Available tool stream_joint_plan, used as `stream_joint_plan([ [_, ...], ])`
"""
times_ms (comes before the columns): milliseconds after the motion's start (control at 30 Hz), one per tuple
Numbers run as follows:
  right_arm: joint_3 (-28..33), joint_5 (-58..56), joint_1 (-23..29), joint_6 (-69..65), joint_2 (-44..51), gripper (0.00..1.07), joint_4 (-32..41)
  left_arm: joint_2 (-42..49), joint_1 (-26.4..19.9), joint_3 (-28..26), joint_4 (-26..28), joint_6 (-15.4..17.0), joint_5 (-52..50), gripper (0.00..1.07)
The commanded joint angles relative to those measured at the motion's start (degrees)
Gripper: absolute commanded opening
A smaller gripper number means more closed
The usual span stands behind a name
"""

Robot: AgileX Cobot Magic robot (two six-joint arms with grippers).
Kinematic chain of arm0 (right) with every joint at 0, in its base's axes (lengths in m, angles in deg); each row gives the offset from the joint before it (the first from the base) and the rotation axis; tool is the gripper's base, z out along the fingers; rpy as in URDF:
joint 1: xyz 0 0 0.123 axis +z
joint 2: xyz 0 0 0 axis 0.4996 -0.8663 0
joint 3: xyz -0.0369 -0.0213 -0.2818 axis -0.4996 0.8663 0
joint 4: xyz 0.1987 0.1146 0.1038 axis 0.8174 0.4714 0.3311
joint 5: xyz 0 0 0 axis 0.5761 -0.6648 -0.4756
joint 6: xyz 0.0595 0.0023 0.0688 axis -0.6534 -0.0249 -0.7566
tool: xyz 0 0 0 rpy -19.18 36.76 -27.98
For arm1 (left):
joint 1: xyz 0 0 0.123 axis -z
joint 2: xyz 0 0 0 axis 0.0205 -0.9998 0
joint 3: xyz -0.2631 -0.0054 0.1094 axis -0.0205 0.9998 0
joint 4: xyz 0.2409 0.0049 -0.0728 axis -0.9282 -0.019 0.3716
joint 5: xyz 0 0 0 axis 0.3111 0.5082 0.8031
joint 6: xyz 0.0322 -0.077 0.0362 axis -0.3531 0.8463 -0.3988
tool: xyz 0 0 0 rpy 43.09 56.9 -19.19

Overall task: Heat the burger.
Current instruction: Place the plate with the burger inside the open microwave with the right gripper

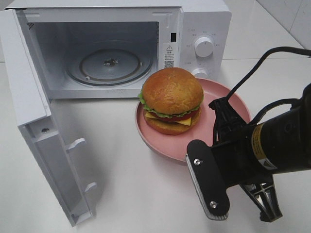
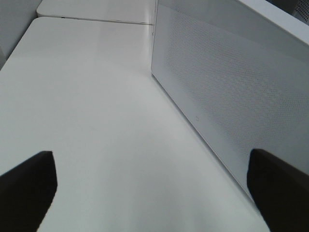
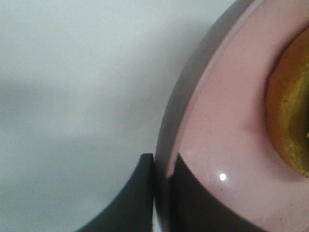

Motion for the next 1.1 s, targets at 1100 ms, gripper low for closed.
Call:
stream_joint_plan([
  [1100, -0.11, 11.63, -12.78, 63.71, 0.74, 0.00, 41.71, 0.29, -0.23, 0.17, 0.06, 0.40, -0.34, 1.00],
])
